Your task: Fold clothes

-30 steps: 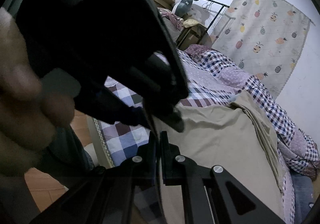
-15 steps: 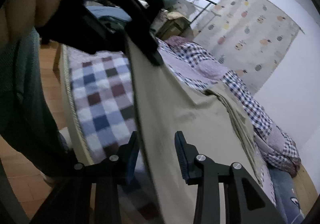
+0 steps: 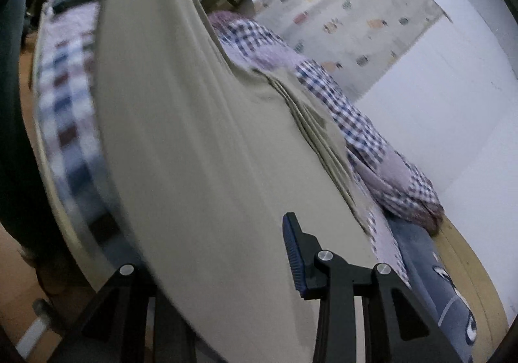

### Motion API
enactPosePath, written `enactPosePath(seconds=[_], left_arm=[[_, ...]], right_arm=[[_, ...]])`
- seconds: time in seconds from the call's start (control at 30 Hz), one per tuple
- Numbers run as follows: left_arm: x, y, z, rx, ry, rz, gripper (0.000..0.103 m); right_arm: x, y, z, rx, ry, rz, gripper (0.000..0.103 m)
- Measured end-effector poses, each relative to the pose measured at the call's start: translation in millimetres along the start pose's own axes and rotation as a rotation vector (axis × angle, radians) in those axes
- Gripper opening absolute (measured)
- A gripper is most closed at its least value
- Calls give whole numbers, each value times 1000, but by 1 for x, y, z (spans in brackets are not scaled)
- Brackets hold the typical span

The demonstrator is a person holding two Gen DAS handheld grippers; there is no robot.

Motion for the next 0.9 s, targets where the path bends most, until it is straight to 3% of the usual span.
enactPosePath(seconds=[0.3,0.9], left_arm=[[6,-14,-3,-7,5,-8,2],[1,-25,7,-11,-14,-27,2]], right_arm=[[4,72,-62,24,111,156,38],[-17,173,-133,-97,200,300,36]])
Point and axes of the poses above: each gripper's, at about its wrist camera, not at the fingertips, and x roughly the way its jaws point, z to its left, y to its underside, the point moved 7 cm from there along x, roughly the way its jaws point, and after that the axes turned 1 degree about y, right-handed, at the moved point
